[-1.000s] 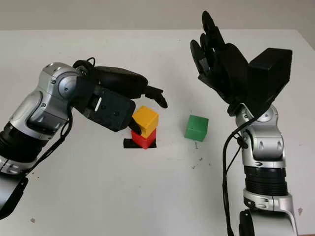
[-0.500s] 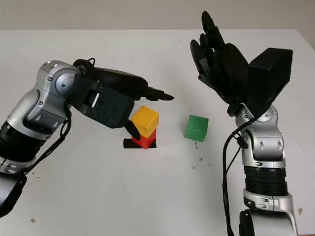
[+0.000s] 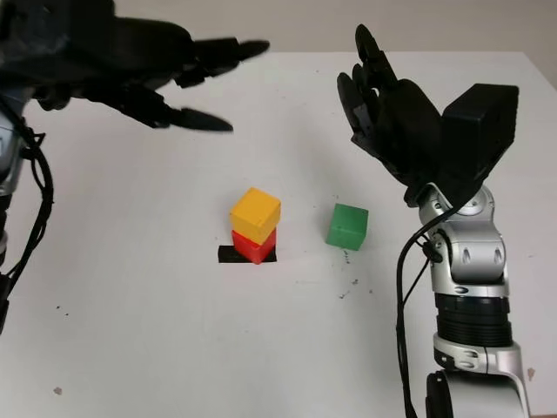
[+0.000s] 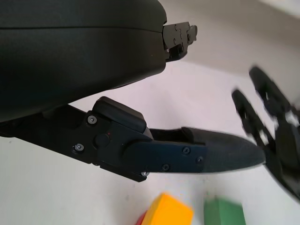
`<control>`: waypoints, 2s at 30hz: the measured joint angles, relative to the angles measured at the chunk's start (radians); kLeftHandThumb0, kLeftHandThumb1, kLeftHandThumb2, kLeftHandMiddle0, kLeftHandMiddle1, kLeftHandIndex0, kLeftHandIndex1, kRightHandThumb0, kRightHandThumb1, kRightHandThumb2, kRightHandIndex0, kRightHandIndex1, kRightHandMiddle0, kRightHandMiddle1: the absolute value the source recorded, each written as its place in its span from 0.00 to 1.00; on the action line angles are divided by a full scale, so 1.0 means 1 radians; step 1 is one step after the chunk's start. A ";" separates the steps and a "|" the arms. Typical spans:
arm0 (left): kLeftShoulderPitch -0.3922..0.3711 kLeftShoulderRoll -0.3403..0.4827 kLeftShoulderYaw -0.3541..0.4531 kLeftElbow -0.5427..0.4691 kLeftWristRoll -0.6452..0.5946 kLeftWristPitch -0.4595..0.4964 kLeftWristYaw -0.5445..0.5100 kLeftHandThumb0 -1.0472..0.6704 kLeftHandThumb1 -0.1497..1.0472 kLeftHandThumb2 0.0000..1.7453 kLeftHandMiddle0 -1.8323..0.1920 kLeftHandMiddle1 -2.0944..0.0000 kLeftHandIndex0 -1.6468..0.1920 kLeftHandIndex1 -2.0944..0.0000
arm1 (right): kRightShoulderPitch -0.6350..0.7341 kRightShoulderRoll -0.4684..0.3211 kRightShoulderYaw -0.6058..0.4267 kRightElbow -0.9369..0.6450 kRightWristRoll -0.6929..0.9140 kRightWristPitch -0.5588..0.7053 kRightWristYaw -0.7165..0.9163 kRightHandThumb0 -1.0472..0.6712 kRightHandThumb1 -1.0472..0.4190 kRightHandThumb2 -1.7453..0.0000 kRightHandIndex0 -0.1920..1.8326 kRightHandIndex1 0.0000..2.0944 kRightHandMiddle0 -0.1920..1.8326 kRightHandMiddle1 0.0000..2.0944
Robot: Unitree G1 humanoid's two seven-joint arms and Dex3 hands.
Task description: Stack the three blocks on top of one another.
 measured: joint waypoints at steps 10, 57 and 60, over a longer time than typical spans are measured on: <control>0.354 -0.190 0.207 -0.089 -0.142 -0.032 0.394 0.15 1.00 0.33 1.00 1.00 1.00 1.00 | -0.193 -0.292 0.174 0.154 -0.349 -0.443 0.210 0.20 0.18 0.98 0.10 0.05 0.15 0.07; 0.764 -0.307 0.235 -0.132 -0.229 -0.210 0.660 0.16 1.00 0.35 1.00 1.00 1.00 1.00 | -0.171 -0.502 0.339 0.540 -0.840 -1.320 -0.192 0.31 0.15 0.97 0.18 0.03 0.31 0.05; 0.774 -0.308 0.234 -0.133 -0.232 -0.210 0.660 0.17 1.00 0.35 1.00 1.00 1.00 1.00 | -0.169 -0.478 0.349 0.560 -0.832 -1.320 -0.206 0.31 0.16 0.97 0.17 0.03 0.30 0.05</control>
